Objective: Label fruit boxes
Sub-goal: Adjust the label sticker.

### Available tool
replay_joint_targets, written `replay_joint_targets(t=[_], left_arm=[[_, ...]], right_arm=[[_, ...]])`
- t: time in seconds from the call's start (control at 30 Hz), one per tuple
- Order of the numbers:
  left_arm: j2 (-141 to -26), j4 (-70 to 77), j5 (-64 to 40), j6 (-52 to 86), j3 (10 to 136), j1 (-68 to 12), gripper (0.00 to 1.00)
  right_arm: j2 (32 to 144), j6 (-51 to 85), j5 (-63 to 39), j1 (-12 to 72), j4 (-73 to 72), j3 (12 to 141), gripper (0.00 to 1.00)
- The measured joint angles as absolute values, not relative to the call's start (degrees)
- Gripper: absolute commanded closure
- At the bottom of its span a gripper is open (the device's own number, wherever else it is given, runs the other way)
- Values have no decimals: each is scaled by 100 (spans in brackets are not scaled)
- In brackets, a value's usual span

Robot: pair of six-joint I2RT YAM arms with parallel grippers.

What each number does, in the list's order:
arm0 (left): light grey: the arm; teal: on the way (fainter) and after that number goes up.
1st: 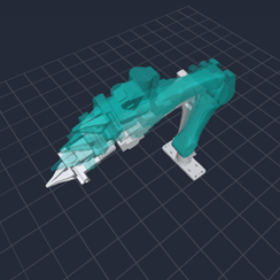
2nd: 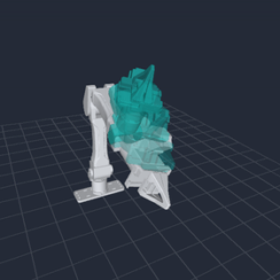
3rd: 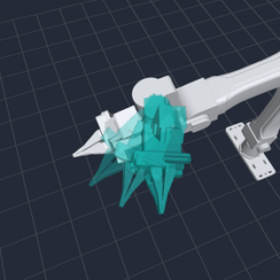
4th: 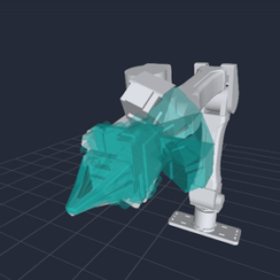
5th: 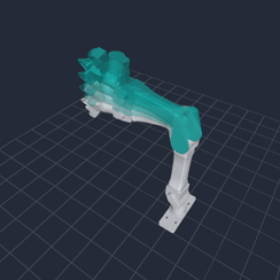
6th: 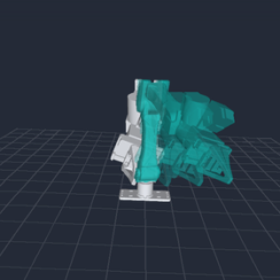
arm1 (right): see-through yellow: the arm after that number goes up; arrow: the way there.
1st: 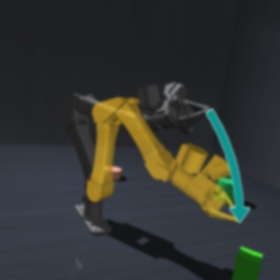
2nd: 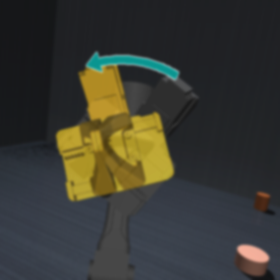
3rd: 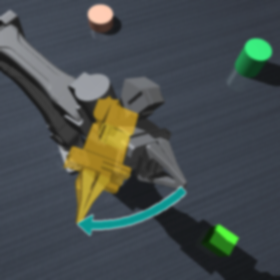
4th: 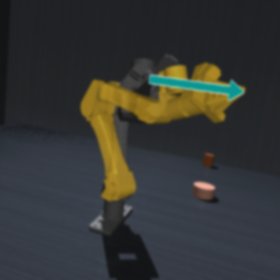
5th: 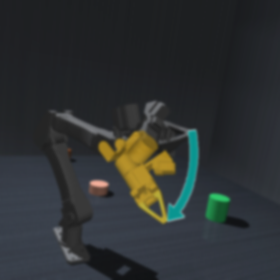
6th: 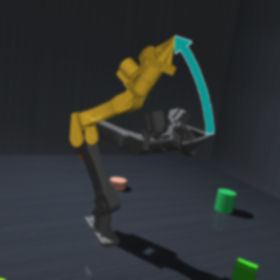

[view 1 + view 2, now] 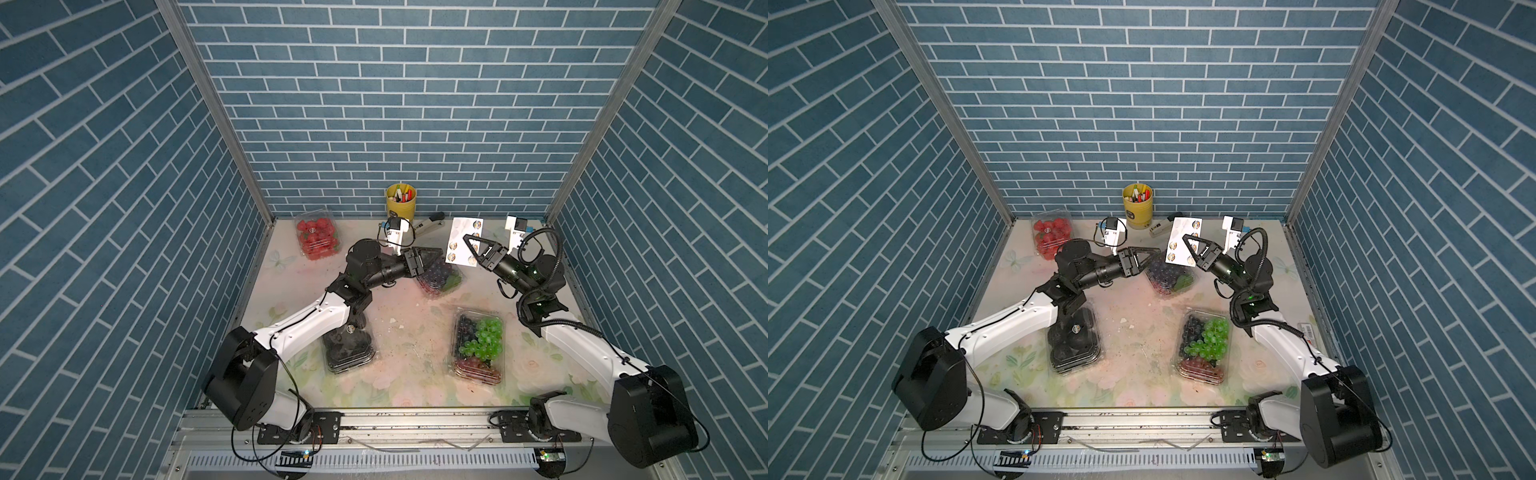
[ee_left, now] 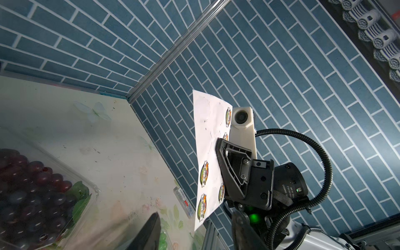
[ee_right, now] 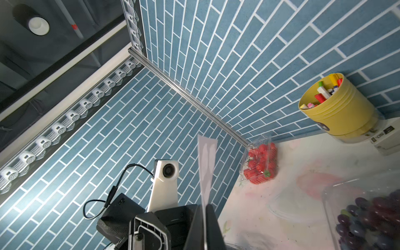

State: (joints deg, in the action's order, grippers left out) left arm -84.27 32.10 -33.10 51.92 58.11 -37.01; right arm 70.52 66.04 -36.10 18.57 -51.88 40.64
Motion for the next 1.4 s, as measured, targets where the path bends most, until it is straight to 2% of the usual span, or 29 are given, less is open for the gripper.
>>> replay_joint_targets(t=[0.2,0.5,0.73,0.87,0.97,1.17,1.23,1.3,1.4], left_arm=[[-8680,3448,-3365,5306,5981,-3769,60],[-8882,3684,-3400,5441,6230,-3769,67],[-9026,3868,-3483,5553,6351,-3771,78],[-9146,3948,-3570,5618,6403,-3791,80],[-9170,3959,-3616,5666,6418,-3815,90],[-9170,3977,-3632,5640,6449,-3835,100],[-9170,3979,-3634,5658,6449,-3835,100],[-9170,3979,-3629,5660,6449,-3835,100],[-9168,3979,-3623,5671,6449,-3835,100]], right_arm=[[7100,6772,-3809,1857,-5531,4064,100],[7122,6823,-3997,1859,-5666,4062,100],[7150,6875,-4038,1859,-5677,4023,100],[7150,6875,-4047,1859,-5684,3999,100],[7150,6875,-4056,1859,-5688,3988,100],[7150,6875,-4060,1859,-5701,3988,100],[7150,6877,-4071,1859,-5701,3986,89],[7150,6899,-4117,1859,-5706,3979,73],[7150,6864,-4209,1859,-5714,3931,72]])
